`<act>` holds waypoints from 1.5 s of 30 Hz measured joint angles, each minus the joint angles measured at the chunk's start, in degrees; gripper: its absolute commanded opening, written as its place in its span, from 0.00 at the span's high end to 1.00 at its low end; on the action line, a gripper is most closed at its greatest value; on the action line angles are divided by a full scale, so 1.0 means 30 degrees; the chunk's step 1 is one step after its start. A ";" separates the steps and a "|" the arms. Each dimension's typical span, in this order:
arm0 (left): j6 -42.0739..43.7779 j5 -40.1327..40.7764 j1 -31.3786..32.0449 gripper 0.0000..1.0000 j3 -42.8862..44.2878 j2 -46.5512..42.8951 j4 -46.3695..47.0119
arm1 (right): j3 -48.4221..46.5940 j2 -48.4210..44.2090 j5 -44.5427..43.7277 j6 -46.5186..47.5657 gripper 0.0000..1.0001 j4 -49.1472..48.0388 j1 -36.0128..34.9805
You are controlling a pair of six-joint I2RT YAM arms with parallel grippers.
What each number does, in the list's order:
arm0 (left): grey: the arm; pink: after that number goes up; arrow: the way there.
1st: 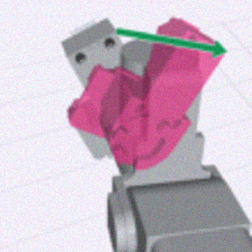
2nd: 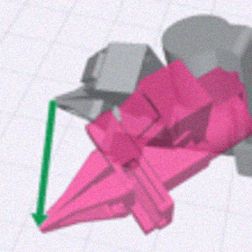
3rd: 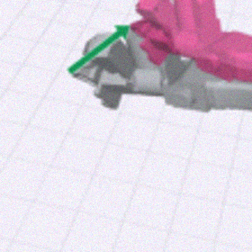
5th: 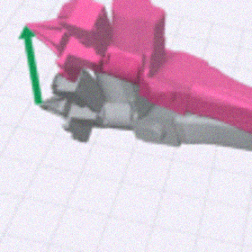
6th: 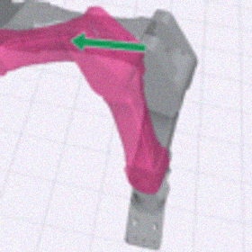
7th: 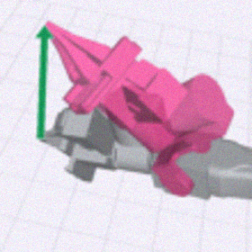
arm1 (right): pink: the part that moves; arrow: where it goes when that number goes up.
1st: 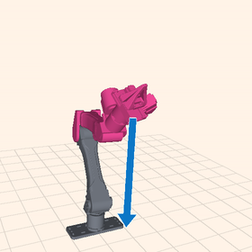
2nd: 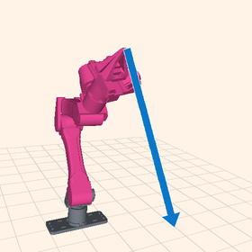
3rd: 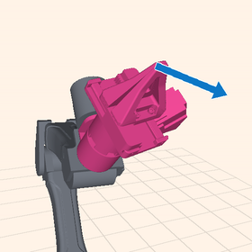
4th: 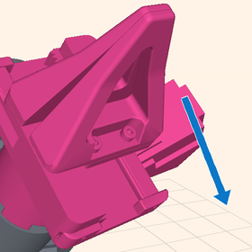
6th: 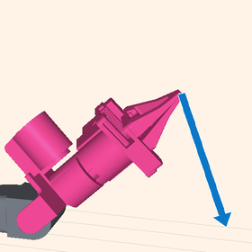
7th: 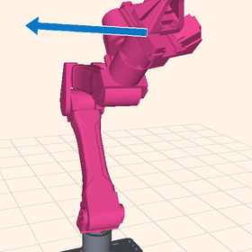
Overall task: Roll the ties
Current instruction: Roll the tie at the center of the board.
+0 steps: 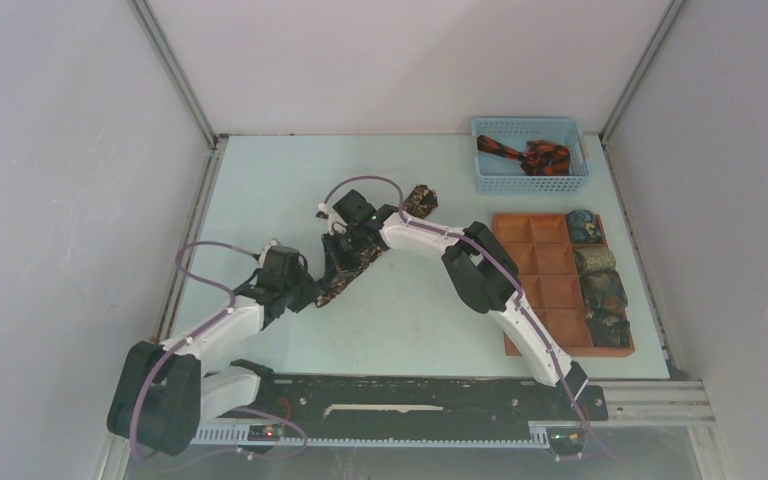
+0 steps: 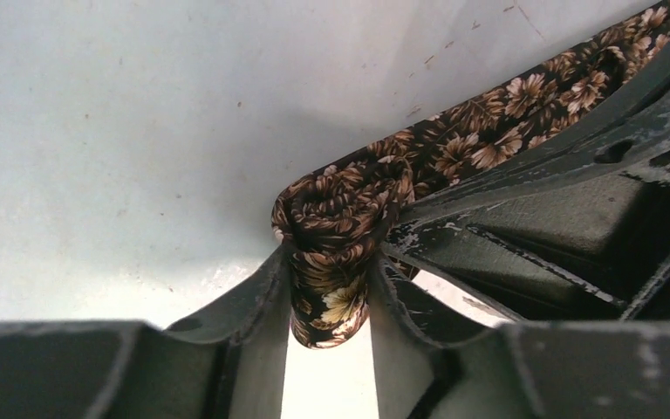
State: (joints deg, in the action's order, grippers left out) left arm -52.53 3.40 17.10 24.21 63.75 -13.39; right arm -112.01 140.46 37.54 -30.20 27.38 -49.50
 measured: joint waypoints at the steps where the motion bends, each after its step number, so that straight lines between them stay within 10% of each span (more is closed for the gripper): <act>1: -0.0029 -0.0029 0.0000 0.75 0.0000 0.0007 0.0080 | 0.0007 0.0000 0.0000 0.0000 1.00 -0.0015 0.0007; 8: -0.0255 -0.0219 0.0000 1.00 0.0058 0.0131 0.0452 | 0.0007 0.0000 0.0007 -0.0007 0.93 -0.0087 -0.0015; 13: -0.0364 -0.0189 0.0000 1.00 0.0240 0.0204 0.0131 | -0.0066 -0.0044 0.0124 0.0044 0.77 -0.0058 -0.0036; 33: -0.0481 0.0299 0.0007 1.00 0.1158 -0.0270 -0.2732 | -0.0073 -0.0328 -0.0175 0.0248 0.68 0.0277 -0.0430; 45: -0.0466 0.0736 0.0007 1.00 0.1319 -0.0590 -0.3657 | -0.0073 -0.0335 -0.0612 0.0459 0.91 0.0576 -0.0495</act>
State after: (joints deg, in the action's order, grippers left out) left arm -53.93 5.61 17.12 28.16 61.98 -24.36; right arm -112.22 139.46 35.70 -28.82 29.10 -50.98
